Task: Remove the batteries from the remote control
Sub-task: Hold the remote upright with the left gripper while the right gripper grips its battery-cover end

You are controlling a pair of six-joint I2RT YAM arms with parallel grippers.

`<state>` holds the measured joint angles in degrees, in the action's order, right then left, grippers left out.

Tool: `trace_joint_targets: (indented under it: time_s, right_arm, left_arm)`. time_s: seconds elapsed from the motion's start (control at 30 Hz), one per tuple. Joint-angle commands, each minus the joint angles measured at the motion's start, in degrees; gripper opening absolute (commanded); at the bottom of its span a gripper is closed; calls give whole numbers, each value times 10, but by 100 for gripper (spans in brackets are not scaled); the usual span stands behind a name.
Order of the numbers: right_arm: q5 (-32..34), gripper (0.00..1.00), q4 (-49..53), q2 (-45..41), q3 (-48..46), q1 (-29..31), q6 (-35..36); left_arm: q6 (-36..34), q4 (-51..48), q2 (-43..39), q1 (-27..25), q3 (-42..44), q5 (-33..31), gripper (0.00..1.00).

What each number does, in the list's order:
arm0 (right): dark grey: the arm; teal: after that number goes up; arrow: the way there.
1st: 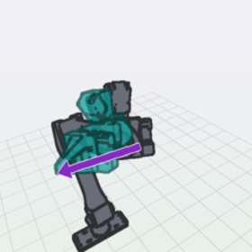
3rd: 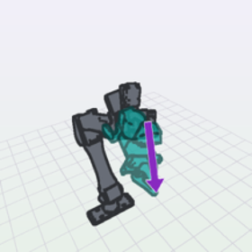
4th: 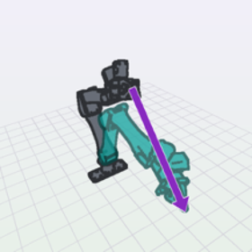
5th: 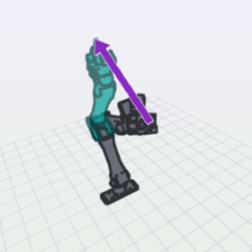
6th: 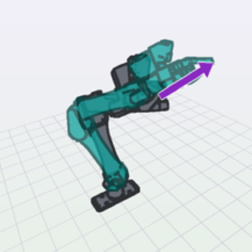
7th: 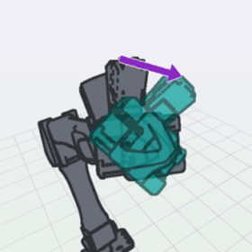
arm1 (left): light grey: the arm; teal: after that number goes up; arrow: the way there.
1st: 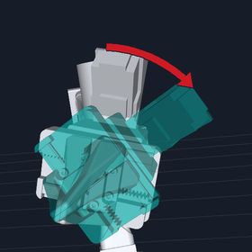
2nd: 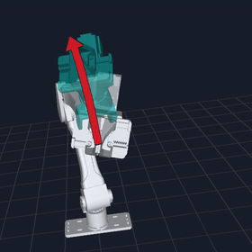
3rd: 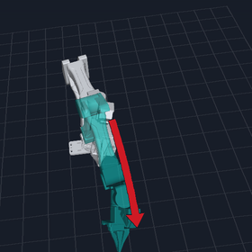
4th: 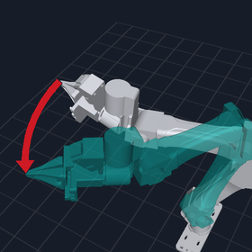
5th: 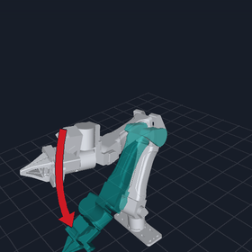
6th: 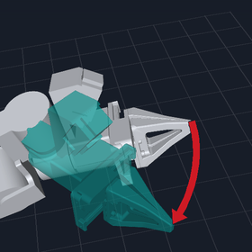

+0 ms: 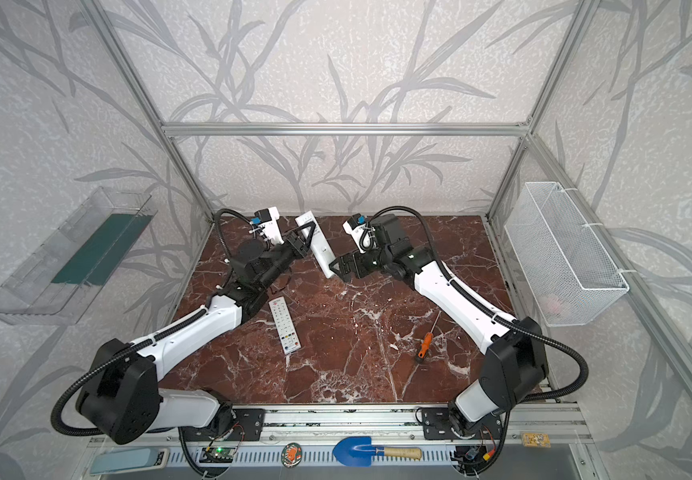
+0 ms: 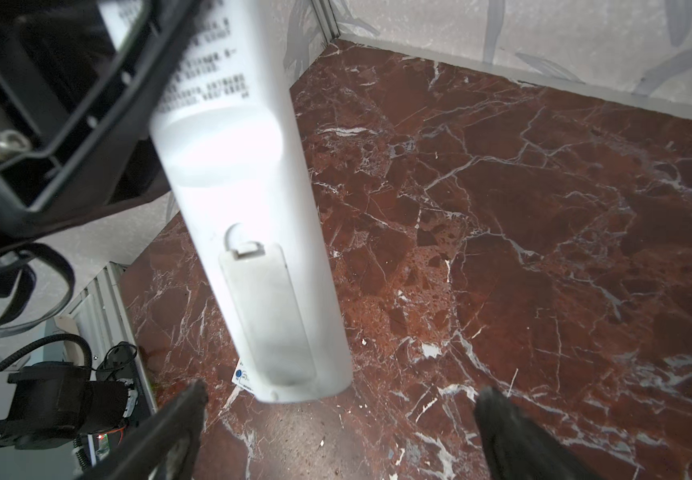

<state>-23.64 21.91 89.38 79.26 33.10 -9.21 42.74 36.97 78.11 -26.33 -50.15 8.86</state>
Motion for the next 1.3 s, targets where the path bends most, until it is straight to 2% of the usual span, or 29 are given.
trace_joint_targets:
  time_s: [0.0,0.17,0.23,0.53,0.67,0.7,0.77,0.8,0.9,1.0,1.1,1.17,1.27]
  right_arm:
    - [0,99,9,22,37,13,21]
    - [3,99,25,62,82,31,33]
    - [4,96,28,73,91,34,32]
    - [-3,57,25,94,96,42,33]
    - [-1,47,18,87,85,42,48]
    - [0,44,19,87,82,42,53]
    - [4,39,19,66,75,42,69]
    - [8,37,18,61,70,42,78]
    - [15,35,26,49,59,40,109]
    - [19,34,49,39,52,33,137]
    - [6,32,82,31,41,19,184]
    - [2,30,116,27,33,14,237]
    - [8,27,168,16,18,14,325]
  left_arm:
    - [16,28,-19,-4,-10,-2,0]
    - [12,22,-28,-4,-5,-2,0]
    - [12,22,-31,-5,-2,-3,0]
    - [10,15,-36,-5,0,-7,0]
    - [10,3,-37,-4,-1,-9,0]
    - [10,-3,-37,-5,-2,-8,5]
    - [6,-29,-39,-4,-11,0,25]
    - [1,-49,-41,-4,-17,6,31]
    - [-19,-121,-49,-2,-35,30,43]
    - [0,-178,-66,13,-33,52,59]
    - [46,-220,-80,54,-28,126,63]
    - [80,-226,-82,94,-26,210,63]
    - [77,-267,-81,127,-43,309,63]
